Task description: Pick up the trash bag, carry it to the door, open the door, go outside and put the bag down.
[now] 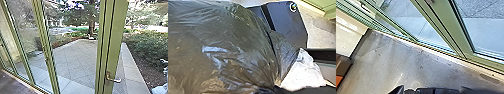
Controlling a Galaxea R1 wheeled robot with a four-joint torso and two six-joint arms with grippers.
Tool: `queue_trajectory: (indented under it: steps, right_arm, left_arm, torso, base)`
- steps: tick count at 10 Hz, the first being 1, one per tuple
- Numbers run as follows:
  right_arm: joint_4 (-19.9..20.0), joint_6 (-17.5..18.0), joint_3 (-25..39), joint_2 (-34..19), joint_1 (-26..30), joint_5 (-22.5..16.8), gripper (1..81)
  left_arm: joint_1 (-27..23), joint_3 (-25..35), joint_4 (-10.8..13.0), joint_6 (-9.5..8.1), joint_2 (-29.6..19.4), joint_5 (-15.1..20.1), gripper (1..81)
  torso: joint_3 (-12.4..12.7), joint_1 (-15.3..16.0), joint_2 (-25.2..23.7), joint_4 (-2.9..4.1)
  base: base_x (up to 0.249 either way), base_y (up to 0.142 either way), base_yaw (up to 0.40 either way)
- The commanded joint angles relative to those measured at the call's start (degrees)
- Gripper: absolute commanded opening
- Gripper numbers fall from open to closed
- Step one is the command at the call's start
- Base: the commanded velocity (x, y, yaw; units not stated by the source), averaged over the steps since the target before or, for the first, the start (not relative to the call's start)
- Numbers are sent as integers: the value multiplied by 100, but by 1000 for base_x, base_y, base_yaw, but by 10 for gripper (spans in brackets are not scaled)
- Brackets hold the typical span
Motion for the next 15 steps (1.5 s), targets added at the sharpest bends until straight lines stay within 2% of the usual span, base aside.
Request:
queue_trajectory:
  steps: [1, 3, 7, 9, 15]
  right_arm:
    - [423, 907, 129, -217, 1929, -1938, 811]
    - [396, 1304, -1, 19, 2413, -2212, 811]
    - [440, 1816, -504, 663, 3055, -2600, 811]
    - [449, 2387, -723, 1050, 3389, -2794, 811]
    - [449, 3925, -1708, 2104, 3741, -2803, 811]
  left_arm:
    - [-298, 27, -32, -12, 7, 397, 10]
    - [-298, 27, -32, -12, 7, 389, 10]
    - [-298, 27, -32, -21, 16, 388, 10]
    - [-298, 27, -32, -21, 42, 380, 10]
    - [-298, 27, -41, -30, 59, 380, 10]
  torso:
    - [0, 0, 0, 0]
    - [0, 0, 0, 2]
    - [-2, 2, 0, 2]
    - [-2, 2, 2, 2]
    - [-5, 4, 4, 2]
  base:
    - [0, 0, 0]
    - [0, 0, 0]
    - [0, 0, 0]
    - [0, 0, 0]
    - [0, 0, 0]
